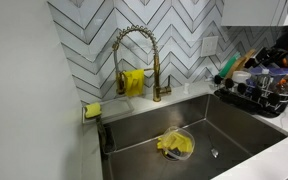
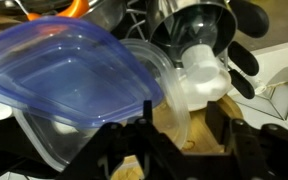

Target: Remove the clear bowl with a light blue lid from the dishes drying rack and place it on the table, flip the light blue lid on the clear bowl to make it fit the clear bowl top perfectly

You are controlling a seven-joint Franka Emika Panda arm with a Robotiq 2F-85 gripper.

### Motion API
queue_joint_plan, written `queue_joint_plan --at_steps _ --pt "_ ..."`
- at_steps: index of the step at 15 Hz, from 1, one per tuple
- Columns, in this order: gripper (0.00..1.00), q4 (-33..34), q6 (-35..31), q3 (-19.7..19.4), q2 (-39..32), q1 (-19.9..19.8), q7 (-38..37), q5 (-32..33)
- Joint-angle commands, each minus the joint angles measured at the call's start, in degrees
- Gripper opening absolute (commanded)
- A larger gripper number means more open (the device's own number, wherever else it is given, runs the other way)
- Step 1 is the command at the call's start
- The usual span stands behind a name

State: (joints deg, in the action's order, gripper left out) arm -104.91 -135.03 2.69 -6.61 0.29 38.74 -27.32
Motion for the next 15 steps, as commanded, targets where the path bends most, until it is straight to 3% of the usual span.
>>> queue_joint_plan --at_steps 1,5,11,15 --pt "0.27 0.81 -0.14 0.79 -1.04 -0.85 1.85 -1.56" --pt "0.00 1.04 0.28 0.90 -1.12 -0.73 0.95 -0.38" --pt "0.03 1.79 1.07 0.34 0.69 -0.07 -4.00 5.64" --pt "0.03 1.74 3.35 -0.70 1.93 0.45 -14.12 19.08"
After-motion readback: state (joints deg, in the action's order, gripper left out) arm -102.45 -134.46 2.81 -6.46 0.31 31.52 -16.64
